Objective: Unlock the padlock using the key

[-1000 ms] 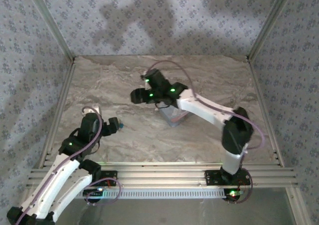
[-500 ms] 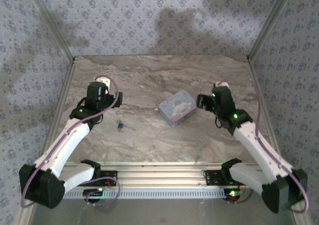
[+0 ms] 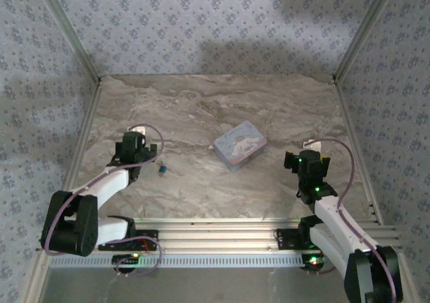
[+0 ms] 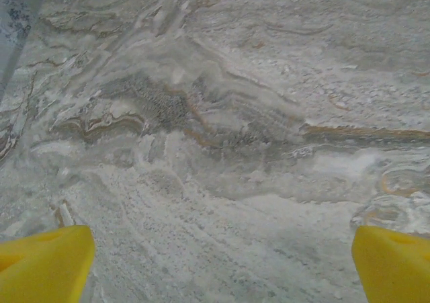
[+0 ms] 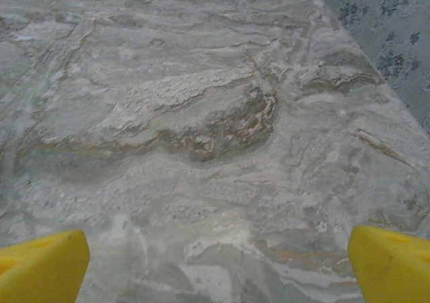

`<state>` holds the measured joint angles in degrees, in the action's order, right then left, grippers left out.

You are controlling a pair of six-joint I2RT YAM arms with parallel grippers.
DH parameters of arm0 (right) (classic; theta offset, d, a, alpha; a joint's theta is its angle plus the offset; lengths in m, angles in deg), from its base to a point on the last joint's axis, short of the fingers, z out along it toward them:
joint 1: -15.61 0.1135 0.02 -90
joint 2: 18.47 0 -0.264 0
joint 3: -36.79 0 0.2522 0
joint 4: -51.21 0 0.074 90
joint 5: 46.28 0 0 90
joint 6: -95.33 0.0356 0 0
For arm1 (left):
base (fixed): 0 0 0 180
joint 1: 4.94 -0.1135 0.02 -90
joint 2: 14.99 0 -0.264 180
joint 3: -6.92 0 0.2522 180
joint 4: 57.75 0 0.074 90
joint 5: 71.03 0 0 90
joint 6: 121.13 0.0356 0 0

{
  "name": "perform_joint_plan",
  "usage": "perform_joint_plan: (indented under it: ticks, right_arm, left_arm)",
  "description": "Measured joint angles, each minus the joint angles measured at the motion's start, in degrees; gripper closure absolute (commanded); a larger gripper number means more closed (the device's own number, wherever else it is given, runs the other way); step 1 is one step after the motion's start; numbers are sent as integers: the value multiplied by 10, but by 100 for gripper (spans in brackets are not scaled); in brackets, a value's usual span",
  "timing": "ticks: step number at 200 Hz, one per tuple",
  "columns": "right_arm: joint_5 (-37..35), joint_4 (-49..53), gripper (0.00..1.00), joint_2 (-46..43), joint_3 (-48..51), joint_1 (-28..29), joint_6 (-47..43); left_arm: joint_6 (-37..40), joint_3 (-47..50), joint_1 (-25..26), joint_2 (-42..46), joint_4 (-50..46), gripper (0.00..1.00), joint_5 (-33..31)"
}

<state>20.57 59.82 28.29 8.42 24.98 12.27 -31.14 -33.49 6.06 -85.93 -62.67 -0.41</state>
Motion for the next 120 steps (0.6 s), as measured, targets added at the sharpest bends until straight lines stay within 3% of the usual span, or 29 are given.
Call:
perform_joint_plan:
  ticks: [69, 120]
  right_arm:
    - [49, -203, 0, 142, 19, -91, -19]
    - [103, -346, 0, 244, 18, -115, -29]
  left_arm:
    - [6, 85, -36, 9, 192, 2, 5]
    - [6, 95, -56, -29, 319, 2, 18]
